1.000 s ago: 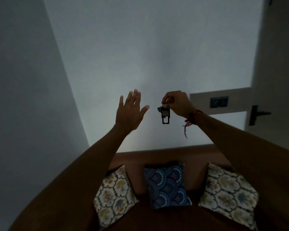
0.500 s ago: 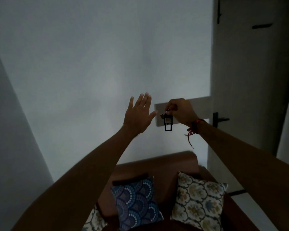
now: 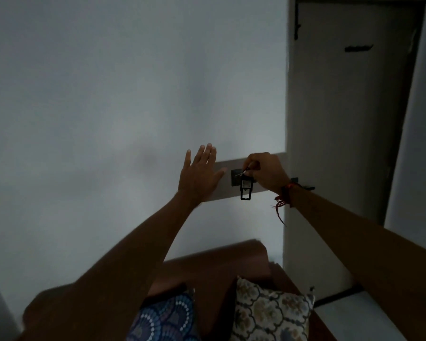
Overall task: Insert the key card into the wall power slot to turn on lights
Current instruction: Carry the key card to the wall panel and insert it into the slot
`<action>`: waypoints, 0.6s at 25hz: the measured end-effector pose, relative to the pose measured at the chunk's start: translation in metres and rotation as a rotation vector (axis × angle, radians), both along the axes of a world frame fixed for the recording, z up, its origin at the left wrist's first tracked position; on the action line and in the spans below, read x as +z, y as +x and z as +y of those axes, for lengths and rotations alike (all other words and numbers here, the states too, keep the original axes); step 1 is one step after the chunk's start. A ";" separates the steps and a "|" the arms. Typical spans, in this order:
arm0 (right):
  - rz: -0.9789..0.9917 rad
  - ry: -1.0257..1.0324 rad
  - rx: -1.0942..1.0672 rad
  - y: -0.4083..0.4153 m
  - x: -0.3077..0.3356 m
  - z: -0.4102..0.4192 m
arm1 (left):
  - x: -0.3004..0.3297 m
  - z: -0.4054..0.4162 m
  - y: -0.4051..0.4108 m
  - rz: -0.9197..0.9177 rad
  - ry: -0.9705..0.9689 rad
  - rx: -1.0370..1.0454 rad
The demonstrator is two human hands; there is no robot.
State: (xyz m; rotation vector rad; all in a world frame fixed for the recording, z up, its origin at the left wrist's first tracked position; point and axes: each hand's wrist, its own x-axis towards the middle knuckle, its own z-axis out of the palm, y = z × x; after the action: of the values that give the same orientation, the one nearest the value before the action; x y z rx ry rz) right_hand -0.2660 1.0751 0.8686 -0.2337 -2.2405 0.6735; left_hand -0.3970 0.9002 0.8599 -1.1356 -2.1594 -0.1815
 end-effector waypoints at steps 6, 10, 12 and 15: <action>-0.054 0.068 -0.019 -0.066 -0.010 0.076 | -0.015 0.074 -0.063 -0.088 0.105 -0.013; -0.087 0.056 -0.004 -0.105 -0.014 0.112 | -0.022 0.095 -0.103 -0.095 0.106 0.030; -0.091 0.060 -0.005 -0.118 -0.016 0.125 | -0.028 0.103 -0.118 -0.108 0.098 0.054; -0.100 0.071 0.011 -0.134 -0.019 0.143 | -0.035 0.118 -0.135 -0.131 0.082 0.079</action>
State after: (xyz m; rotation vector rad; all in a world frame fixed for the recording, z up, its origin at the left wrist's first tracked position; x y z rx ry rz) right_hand -0.4004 1.2182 0.8498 -0.2237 -2.3579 0.5982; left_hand -0.5322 1.0185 0.8245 -1.0148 -2.2854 -0.3140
